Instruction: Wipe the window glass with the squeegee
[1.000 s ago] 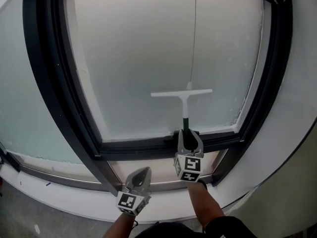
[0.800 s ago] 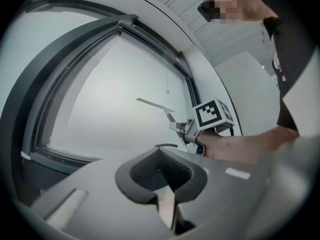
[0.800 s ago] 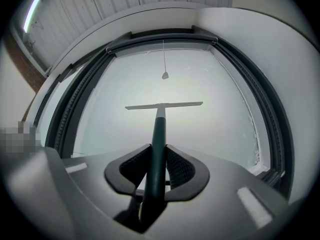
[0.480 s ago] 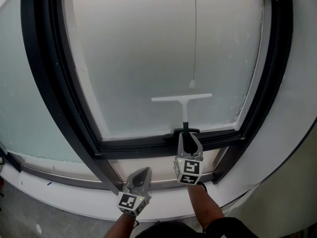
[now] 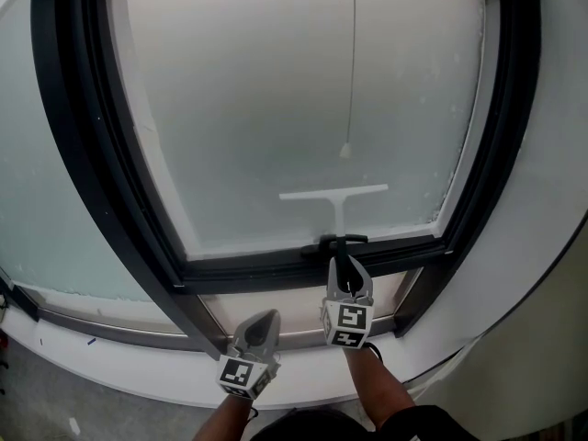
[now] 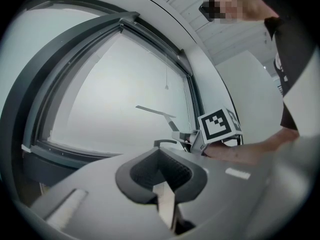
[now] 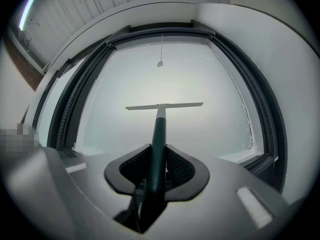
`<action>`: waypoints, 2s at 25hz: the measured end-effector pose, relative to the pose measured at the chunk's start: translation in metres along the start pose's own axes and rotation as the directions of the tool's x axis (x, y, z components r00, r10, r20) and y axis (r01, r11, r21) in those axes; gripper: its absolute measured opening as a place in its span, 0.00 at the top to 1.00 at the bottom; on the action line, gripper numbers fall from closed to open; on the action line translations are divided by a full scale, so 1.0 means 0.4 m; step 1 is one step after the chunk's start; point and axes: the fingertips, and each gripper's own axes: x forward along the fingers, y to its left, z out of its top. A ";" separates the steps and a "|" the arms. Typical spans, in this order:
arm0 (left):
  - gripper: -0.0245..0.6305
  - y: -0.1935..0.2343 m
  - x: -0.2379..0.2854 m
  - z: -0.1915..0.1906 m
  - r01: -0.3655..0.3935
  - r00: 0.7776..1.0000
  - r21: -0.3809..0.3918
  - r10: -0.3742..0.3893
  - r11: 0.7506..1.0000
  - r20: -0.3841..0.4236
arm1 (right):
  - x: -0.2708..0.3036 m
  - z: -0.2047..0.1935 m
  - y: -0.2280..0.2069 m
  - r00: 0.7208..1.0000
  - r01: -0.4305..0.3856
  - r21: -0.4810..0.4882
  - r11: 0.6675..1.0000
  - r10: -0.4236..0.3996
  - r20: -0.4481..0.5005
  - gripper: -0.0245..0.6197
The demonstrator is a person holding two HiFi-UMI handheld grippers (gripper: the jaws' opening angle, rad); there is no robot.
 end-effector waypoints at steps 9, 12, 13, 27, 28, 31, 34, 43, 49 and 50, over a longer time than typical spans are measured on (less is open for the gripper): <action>0.96 -0.011 0.004 -0.017 0.009 1.000 -0.012 -0.009 1.000 -0.017 | -0.013 -0.049 -0.001 0.999 -0.006 -0.001 1.000 0.006 -0.042 0.81; 0.96 -0.013 0.004 -0.023 0.009 1.000 -0.024 -0.010 1.000 -0.024 | -0.018 -0.066 -0.002 0.999 -0.007 -0.006 1.000 0.007 -0.051 0.81; 0.96 -0.013 0.004 -0.027 0.009 1.000 -0.023 -0.010 1.000 -0.025 | -0.020 -0.071 -0.001 0.998 -0.007 -0.003 1.000 0.007 -0.055 0.81; 0.96 -0.009 -0.009 -0.066 0.033 0.997 -0.034 -0.036 0.999 -0.067 | -0.048 -0.141 0.015 0.993 0.007 0.024 1.000 -0.004 -0.120 0.81; 0.96 -0.006 -0.013 -0.068 0.037 0.997 -0.028 -0.039 0.999 -0.071 | -0.049 -0.143 0.016 0.993 0.011 0.024 1.000 -0.008 -0.119 0.81; 0.96 0.000 -0.026 -0.065 0.044 0.996 -0.022 -0.045 0.999 -0.074 | -0.053 -0.147 0.020 0.992 0.020 0.015 1.000 -0.018 -0.122 0.81; 0.96 0.002 -0.036 -0.053 0.050 0.997 -0.038 -0.052 0.998 -0.062 | -0.066 -0.161 0.024 0.991 0.028 -0.006 1.000 -0.029 -0.134 0.81; 0.96 -0.025 -0.039 -0.035 0.089 0.995 -0.041 -0.090 0.995 -0.029 | -0.057 0.119 -0.089 0.992 0.096 -0.041 0.995 -0.093 0.085 0.81; 0.96 -0.036 0.026 0.007 0.057 0.998 0.041 -0.057 0.998 0.009 | 0.032 0.450 -0.254 0.949 0.148 -0.105 0.983 -0.112 0.296 0.81; 0.96 -0.041 0.039 0.019 0.050 0.998 0.035 -0.051 0.998 0.026 | 0.048 0.497 -0.268 0.942 0.144 -0.110 0.983 -0.103 0.319 0.81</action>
